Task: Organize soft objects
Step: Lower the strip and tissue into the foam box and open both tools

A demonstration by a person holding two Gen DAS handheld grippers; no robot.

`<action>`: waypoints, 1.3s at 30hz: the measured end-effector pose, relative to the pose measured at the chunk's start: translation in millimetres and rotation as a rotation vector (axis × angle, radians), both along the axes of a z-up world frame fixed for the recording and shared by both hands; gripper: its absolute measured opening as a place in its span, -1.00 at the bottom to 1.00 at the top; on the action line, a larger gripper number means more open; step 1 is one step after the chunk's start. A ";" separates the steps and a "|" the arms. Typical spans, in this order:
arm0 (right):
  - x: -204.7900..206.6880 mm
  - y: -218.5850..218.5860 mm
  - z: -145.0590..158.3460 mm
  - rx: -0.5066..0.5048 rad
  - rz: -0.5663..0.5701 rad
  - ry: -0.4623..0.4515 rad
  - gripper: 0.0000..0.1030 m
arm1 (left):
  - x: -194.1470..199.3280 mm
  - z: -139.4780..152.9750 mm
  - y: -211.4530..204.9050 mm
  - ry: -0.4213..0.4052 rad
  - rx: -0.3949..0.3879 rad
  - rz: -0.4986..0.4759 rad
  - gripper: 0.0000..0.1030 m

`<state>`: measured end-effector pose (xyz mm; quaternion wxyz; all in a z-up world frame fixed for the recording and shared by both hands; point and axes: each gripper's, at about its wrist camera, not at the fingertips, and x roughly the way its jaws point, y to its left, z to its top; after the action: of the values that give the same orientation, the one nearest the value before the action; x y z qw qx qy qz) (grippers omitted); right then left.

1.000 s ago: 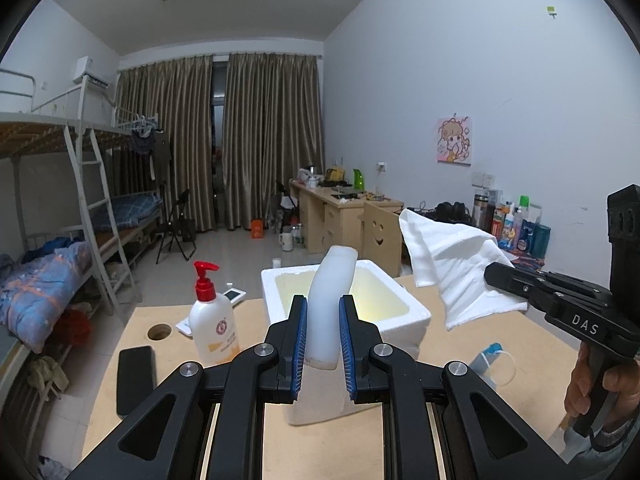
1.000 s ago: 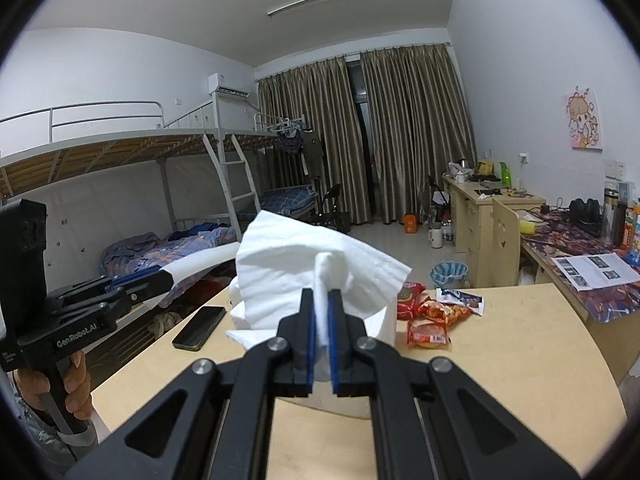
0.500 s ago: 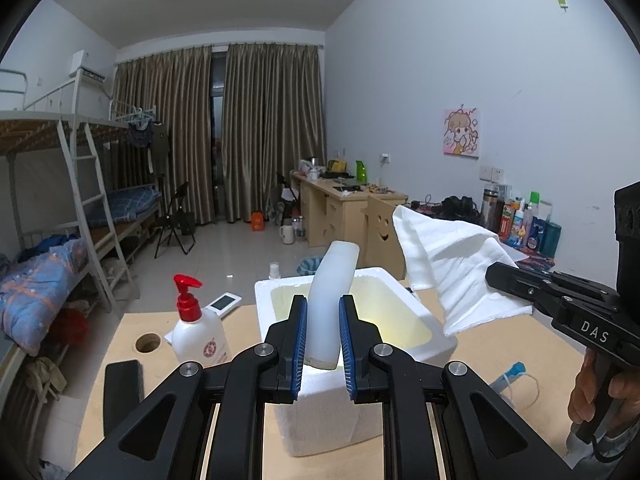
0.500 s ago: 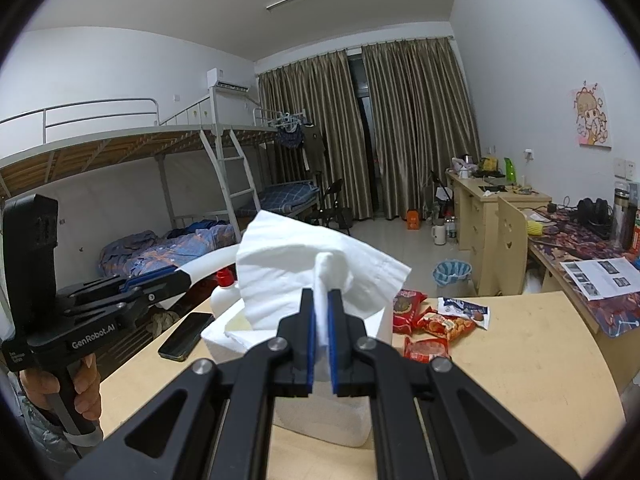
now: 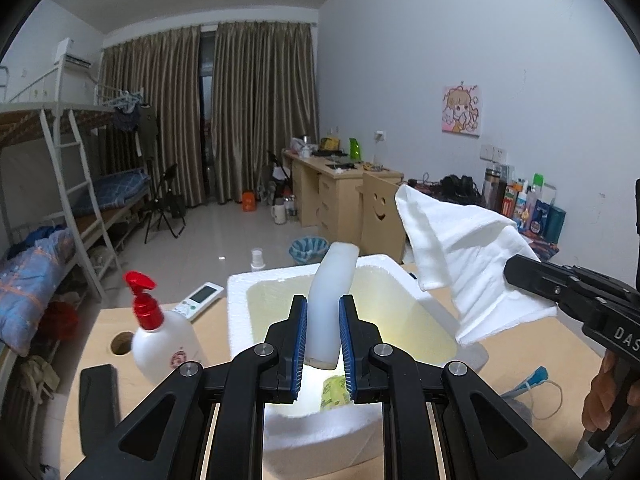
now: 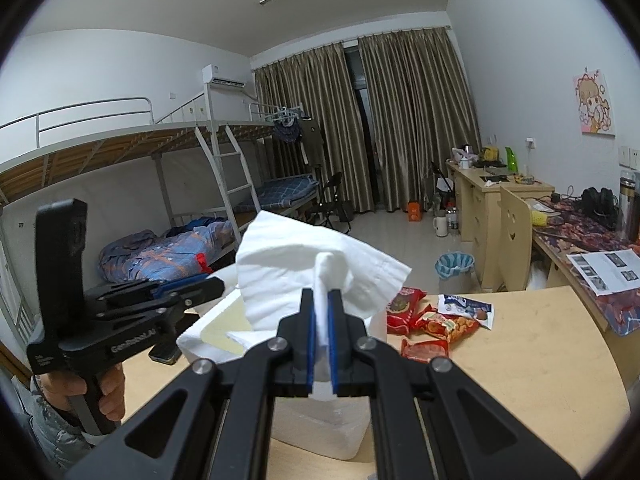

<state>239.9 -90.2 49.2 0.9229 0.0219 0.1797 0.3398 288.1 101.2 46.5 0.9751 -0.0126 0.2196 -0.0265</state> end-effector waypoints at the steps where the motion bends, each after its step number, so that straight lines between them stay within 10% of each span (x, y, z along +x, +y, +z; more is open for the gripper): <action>1: 1.5 0.0 -0.6 0.000 0.001 0.002 -0.84 | 5.4 -2.2 -1.2 0.007 0.000 -0.005 -0.67; 11: 15.1 -4.6 -3.4 -0.005 -0.011 0.022 -0.84 | 31.7 -17.2 -3.6 0.032 0.035 -0.001 -0.52; 15: 16.3 -5.6 -3.2 -0.004 -0.015 0.025 -0.84 | 26.8 -17.3 -1.6 0.025 0.039 0.019 0.49; 21: 16.2 -2.9 -1.5 -0.008 -0.020 0.021 -0.84 | 0.5 -6.2 13.2 -0.060 0.017 0.057 0.90; 39: 20.9 33.3 -3.5 -0.043 0.004 0.025 -0.84 | -36.0 -7.7 47.2 -0.148 -0.019 0.102 0.99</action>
<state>260.8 -57.0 45.7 0.9202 0.0061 0.1986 0.3373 252.1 148.4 38.8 0.9886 -0.0311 0.1458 0.0204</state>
